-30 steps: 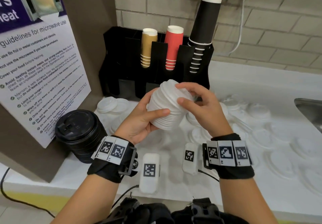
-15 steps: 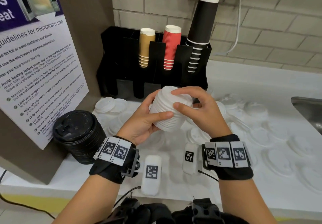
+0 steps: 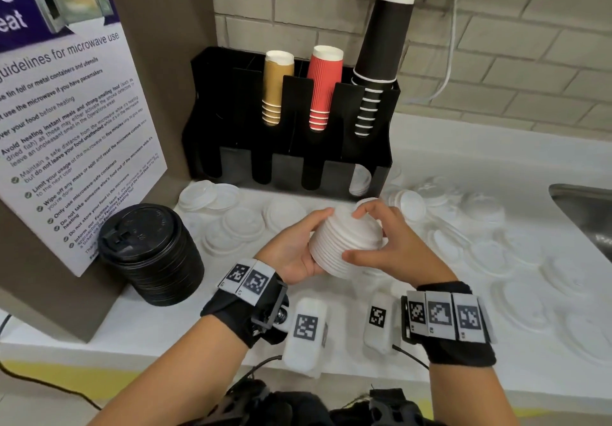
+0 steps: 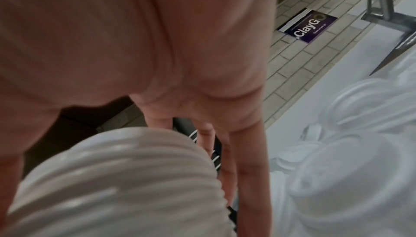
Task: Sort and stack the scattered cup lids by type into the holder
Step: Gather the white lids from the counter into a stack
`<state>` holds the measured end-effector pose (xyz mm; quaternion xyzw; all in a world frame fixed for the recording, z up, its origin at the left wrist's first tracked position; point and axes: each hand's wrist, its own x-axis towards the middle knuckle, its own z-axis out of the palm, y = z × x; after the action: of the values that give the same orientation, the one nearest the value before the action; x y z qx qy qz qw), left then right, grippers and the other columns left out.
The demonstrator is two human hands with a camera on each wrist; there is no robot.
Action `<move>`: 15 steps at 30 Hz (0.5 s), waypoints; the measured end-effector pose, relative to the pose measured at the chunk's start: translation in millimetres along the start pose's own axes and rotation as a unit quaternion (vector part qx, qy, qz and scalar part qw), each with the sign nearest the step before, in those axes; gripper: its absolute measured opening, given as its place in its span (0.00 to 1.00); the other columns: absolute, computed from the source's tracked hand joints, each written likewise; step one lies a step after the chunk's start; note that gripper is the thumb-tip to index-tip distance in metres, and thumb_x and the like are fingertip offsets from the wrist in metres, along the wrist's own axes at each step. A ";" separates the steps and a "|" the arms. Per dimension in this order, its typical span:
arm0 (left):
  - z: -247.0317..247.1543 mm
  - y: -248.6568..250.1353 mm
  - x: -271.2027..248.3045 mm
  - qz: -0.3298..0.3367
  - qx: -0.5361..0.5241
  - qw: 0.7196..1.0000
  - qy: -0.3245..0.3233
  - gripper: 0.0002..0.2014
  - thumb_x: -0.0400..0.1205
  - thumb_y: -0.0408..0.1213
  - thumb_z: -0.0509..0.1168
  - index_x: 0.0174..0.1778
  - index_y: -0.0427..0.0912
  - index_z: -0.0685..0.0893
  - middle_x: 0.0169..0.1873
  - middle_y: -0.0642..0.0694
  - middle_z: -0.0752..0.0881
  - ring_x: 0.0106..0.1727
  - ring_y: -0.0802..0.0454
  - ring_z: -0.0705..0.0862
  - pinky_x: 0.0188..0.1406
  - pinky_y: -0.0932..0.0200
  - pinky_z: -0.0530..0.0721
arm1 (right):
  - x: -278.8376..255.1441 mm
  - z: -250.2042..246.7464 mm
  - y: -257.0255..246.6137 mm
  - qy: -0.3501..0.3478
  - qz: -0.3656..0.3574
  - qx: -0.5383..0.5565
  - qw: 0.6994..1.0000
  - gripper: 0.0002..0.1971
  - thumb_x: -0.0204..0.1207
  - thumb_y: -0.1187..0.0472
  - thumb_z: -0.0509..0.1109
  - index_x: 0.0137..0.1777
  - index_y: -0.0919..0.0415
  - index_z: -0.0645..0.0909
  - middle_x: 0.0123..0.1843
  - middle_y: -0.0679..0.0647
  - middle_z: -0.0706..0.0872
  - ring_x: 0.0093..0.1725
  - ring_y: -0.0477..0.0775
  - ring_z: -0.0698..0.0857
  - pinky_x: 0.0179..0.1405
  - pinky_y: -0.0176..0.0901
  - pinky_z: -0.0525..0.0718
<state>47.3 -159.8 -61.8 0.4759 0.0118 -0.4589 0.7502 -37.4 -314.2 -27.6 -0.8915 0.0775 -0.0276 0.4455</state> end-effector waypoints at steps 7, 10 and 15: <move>2.6 -11.4 5.8 -0.081 0.057 0.995 -0.008 0.29 0.84 0.54 0.56 0.29 0.42 0.94 0.35 0.43 0.92 0.37 0.48 0.92 0.39 0.53 0.89 | -1.6 17.3 24.4 -0.021 0.063 -0.016 0.998 0.30 0.62 0.59 0.83 0.58 0.47 0.69 0.60 0.52 0.67 0.58 0.50 0.73 0.45 0.28 0.71; 4.8 -12.3 5.6 -0.080 0.061 0.995 0.004 0.27 0.85 0.51 0.56 0.34 0.40 0.94 0.38 0.42 0.93 0.38 0.49 0.92 0.37 0.57 0.89 | 0.3 22.1 26.1 -0.017 0.050 -0.038 0.998 0.31 0.61 0.59 0.83 0.57 0.45 0.68 0.58 0.50 0.66 0.52 0.43 0.72 0.41 0.25 0.69; 11.3 -8.2 0.2 -0.053 0.066 0.995 0.044 0.20 0.85 0.49 0.59 0.53 0.36 0.88 0.44 0.40 0.92 0.40 0.48 0.92 0.38 0.58 0.88 | 2.6 31.8 23.2 -0.008 0.026 -0.065 0.998 0.31 0.60 0.61 0.82 0.56 0.45 0.67 0.58 0.51 0.63 0.54 0.49 0.71 0.44 0.27 0.71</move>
<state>37.0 -169.1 -61.5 0.5430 0.0393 -0.4767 0.6902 -33.7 -303.2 -65.3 -0.9162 0.0989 -0.0041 0.3882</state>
